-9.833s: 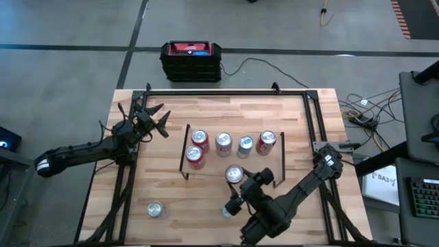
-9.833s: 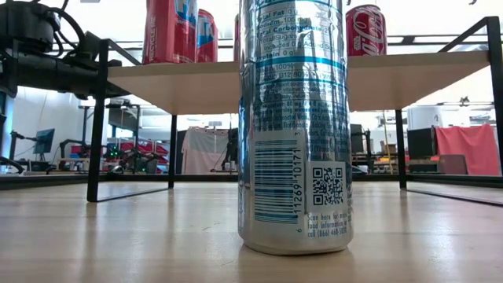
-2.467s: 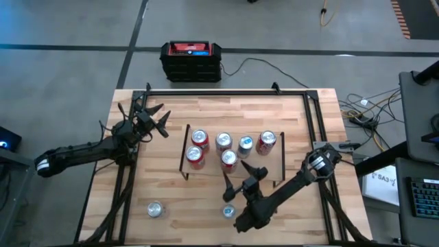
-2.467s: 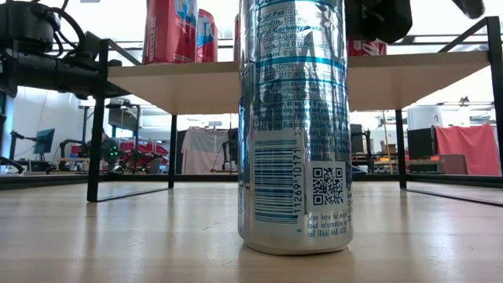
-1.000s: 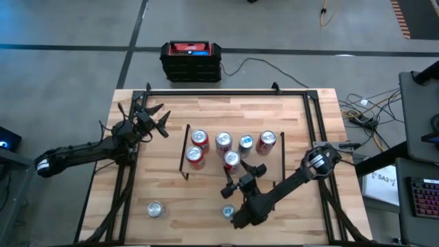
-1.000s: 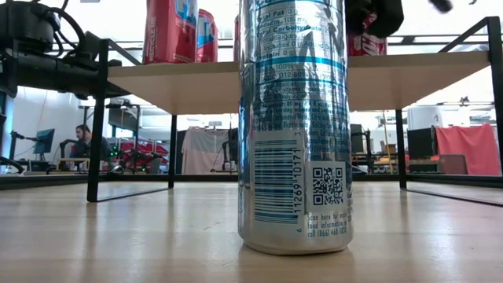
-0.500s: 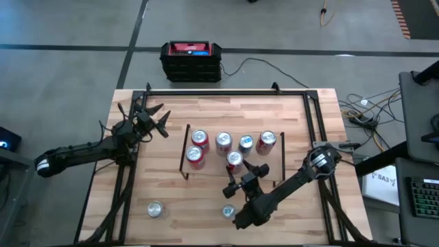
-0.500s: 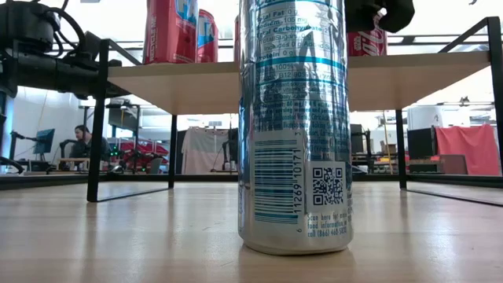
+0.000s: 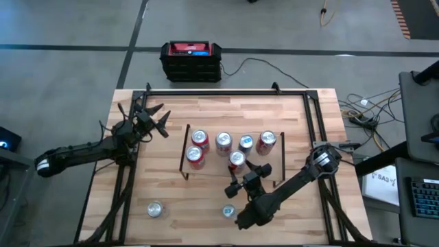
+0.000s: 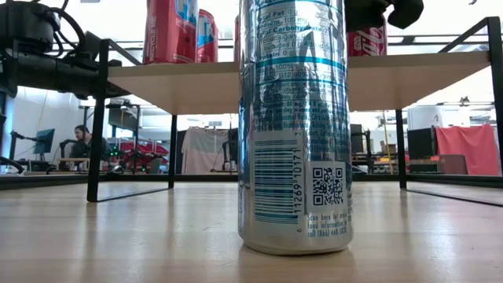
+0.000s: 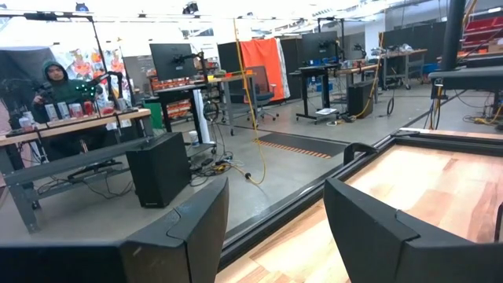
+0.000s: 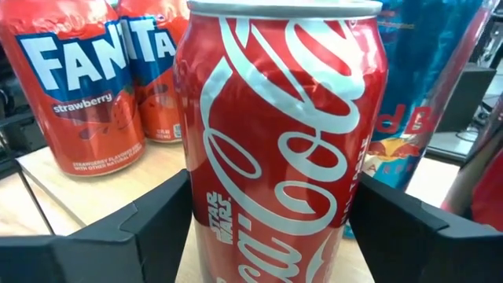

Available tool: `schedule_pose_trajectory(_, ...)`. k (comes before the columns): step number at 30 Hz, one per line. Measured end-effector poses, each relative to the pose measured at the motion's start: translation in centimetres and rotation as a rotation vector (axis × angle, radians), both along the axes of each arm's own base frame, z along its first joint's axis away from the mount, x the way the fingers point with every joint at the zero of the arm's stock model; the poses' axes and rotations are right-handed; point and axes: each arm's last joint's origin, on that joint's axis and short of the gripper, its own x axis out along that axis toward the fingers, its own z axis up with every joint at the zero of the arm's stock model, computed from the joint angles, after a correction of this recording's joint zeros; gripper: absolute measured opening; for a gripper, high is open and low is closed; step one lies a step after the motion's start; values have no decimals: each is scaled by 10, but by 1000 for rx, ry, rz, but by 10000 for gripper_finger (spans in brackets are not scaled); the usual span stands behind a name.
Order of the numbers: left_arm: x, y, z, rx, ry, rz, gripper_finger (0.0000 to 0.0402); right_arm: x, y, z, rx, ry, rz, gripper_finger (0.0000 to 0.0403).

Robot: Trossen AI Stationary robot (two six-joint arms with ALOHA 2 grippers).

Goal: Place canned beverage on shelf
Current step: Put the red soda can on the shelf

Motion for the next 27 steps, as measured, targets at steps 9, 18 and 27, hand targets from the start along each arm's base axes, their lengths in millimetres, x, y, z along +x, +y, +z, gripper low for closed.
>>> schedule_pose_trajectory(9,0,0,0,0,0,0,195,-3,0,6,46,10,-12,297)
schedule_pose_trajectory(18,0,0,0,0,0,0,195,-8,-1,16,114,-5,-30,299)
schedule_pose_trajectory(27,0,0,0,0,0,0,195,-14,-4,27,192,14,-50,299)
